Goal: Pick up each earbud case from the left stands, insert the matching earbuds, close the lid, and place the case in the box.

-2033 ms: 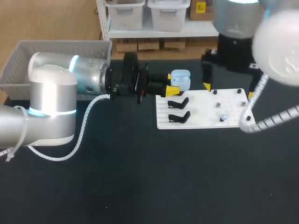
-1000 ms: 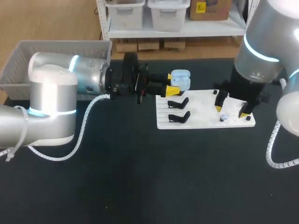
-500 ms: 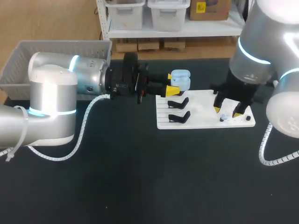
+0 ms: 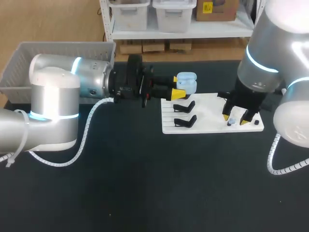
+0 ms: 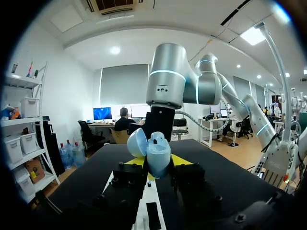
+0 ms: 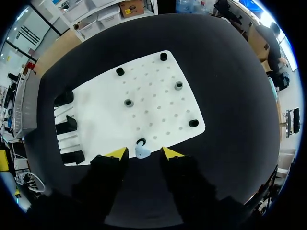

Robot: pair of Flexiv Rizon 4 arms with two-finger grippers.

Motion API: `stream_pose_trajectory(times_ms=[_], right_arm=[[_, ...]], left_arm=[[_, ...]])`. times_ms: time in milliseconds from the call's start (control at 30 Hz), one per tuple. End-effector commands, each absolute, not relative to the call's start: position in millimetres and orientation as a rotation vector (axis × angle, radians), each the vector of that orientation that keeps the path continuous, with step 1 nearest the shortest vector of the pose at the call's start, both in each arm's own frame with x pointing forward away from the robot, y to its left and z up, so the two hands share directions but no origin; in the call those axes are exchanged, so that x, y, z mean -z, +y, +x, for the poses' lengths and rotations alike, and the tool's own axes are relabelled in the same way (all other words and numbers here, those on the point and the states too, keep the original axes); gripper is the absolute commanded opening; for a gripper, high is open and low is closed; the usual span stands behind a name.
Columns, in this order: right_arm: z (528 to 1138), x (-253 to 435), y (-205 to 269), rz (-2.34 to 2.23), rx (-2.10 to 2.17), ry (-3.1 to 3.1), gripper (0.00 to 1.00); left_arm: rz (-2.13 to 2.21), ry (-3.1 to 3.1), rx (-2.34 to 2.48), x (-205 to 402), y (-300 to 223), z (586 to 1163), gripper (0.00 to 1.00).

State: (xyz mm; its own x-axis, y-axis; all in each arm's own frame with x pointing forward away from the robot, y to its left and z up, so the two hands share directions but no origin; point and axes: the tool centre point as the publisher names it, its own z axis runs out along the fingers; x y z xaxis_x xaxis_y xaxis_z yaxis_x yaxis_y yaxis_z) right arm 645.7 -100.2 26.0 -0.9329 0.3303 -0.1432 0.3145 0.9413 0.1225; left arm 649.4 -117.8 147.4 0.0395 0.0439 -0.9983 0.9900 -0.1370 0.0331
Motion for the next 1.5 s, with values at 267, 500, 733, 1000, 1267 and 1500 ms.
stream_pose_trajectory(times_ms=[267,500,733,1000,1267,1500], right_arm=[[646,-16,-99,0.494,-0.155,2.950,0.37],[649,-15,-100,0.499,-0.160,2.957,0.31],[650,-12,-98,0.484,-0.166,2.966,0.22],[651,-10,-97,0.476,-0.169,2.977,0.18],[647,-15,-96,0.467,-0.166,2.978,0.00],[629,-46,-98,0.431,-0.169,2.975,0.00]], left_arm=[[1.356,1.146,1.254,-146,-118,648,0.00],[1.356,1.146,1.254,-146,-118,648,0.00],[1.356,1.146,1.254,-146,-118,648,0.00],[1.356,1.146,1.254,-146,-118,648,0.00],[1.356,1.146,1.254,-146,-118,648,0.00],[1.356,1.146,1.254,-146,-118,648,0.00]])
